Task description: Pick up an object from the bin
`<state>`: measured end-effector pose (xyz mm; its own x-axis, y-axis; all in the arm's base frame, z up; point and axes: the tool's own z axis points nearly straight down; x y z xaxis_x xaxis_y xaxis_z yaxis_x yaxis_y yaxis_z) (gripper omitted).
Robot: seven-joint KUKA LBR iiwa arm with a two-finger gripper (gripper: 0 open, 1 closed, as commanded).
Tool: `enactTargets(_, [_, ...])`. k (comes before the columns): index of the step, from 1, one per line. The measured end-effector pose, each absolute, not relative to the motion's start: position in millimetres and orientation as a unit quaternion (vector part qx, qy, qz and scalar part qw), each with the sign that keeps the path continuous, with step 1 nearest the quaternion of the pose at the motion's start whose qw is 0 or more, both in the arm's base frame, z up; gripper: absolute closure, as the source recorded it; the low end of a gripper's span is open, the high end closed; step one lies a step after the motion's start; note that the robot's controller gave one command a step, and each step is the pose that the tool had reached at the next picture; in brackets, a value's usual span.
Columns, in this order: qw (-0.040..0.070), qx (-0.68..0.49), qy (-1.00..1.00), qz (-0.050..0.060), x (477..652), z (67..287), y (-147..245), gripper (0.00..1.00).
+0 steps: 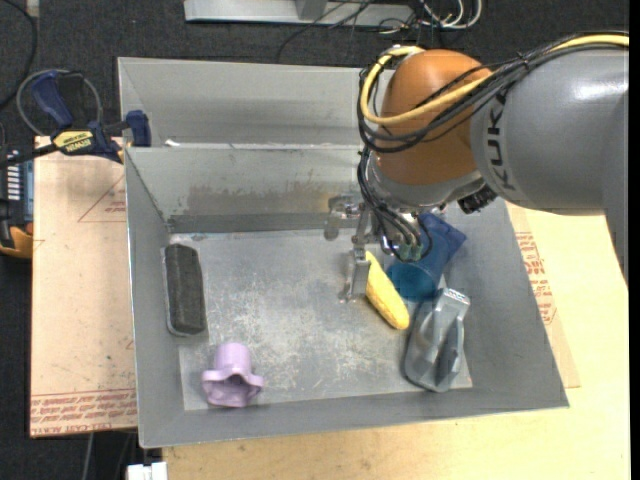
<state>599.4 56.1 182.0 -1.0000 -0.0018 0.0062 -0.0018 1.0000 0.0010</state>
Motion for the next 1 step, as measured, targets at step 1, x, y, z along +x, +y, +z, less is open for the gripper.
enactTargets(1, [-0.001, 0.0, -1.0, -0.001, 601.2, 186.2, 55.6, 0.0])
